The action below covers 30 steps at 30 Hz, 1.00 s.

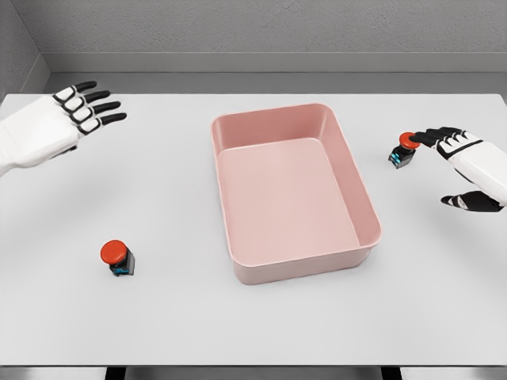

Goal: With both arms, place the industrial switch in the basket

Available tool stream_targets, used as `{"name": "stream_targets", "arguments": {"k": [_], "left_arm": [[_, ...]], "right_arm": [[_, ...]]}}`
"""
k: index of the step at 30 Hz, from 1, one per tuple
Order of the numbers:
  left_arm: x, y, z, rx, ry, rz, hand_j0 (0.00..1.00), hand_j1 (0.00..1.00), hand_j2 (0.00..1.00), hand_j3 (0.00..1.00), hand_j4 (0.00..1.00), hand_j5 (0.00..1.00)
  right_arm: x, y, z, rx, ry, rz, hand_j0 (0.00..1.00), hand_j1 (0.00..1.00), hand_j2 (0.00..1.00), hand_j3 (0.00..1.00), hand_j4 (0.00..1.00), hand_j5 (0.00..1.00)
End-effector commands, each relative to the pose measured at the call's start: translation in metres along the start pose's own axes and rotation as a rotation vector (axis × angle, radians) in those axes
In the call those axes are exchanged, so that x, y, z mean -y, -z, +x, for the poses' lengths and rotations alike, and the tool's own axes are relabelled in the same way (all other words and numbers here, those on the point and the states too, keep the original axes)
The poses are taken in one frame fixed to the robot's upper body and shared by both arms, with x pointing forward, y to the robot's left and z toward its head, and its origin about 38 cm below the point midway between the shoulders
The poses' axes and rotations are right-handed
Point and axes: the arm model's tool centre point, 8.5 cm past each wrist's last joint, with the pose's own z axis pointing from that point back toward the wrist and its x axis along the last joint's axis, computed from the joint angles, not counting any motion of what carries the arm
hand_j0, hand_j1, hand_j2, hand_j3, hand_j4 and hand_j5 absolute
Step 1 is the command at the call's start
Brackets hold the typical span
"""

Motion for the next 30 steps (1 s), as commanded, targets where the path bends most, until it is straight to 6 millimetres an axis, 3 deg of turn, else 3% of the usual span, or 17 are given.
{"name": "stream_targets", "arguments": {"k": [1, 6, 9, 11, 13, 15, 19, 25, 30], "left_arm": [[-0.002, -0.002, 0.000, 0.002, -0.007, 0.000, 1.00, 1.00, 1.00, 1.00, 1.00, 1.00], [-0.002, -0.003, -0.001, 0.000, -0.014, 0.004, 1.00, 1.00, 1.00, 1.00, 1.00, 1.00], [-0.004, -0.007, -0.002, 0.002, -0.012, -0.007, 1.00, 1.00, 1.00, 1.00, 1.00, 1.00], [-0.001, -0.008, 0.009, 0.046, -0.015, -0.034, 1.00, 1.00, 1.00, 1.00, 1.00, 1.00], [-0.005, -0.021, 0.009, 0.069, 0.007, -0.078, 1.00, 1.00, 1.00, 1.00, 1.00, 1.00], [-0.004, -0.030, 0.010, 0.075, 0.010, -0.114, 1.00, 1.00, 1.00, 1.00, 1.00, 1.00], [-0.010, -0.044, 0.029, 0.149, 0.015, -0.165, 1.00, 1.00, 1.00, 1.00, 1.00, 1.00], [-0.012, -0.062, 0.044, 0.193, -0.029, -0.213, 1.00, 1.00, 1.00, 1.00, 1.00, 1.00], [0.007, -0.079, 0.065, 0.226, -0.083, -0.294, 1.00, 1.00, 1.00, 1.00, 1.00, 1.00]], "right_arm": [[0.000, 0.000, 0.000, 0.000, 0.002, 0.001, 1.00, 1.00, 1.00, 1.00, 1.00, 1.00], [0.005, -0.003, -0.001, 0.012, -0.021, 0.016, 1.00, 1.00, 1.00, 1.00, 1.00, 1.00], [0.027, -0.008, -0.013, -0.057, -0.095, 0.045, 1.00, 1.00, 1.00, 1.00, 1.00, 1.00], [0.040, -0.008, -0.018, -0.082, -0.127, 0.049, 1.00, 1.00, 1.00, 1.00, 1.00, 1.00], [0.046, 0.007, -0.013, -0.062, -0.141, 0.110, 1.00, 1.00, 1.00, 1.00, 1.00, 1.00], [0.029, 0.042, 0.001, -0.035, -0.106, 0.193, 1.00, 1.00, 1.00, 1.00, 1.00, 1.00], [0.012, 0.067, 0.007, -0.051, -0.058, 0.277, 1.00, 1.00, 1.00, 1.00, 1.00, 1.00], [0.011, 0.069, -0.009, -0.146, -0.035, 0.298, 1.00, 1.00, 1.00, 1.00, 1.00, 1.00], [0.023, 0.073, -0.034, -0.222, -0.017, 0.325, 1.00, 1.00, 1.00, 1.00, 1.00, 1.00]]}}
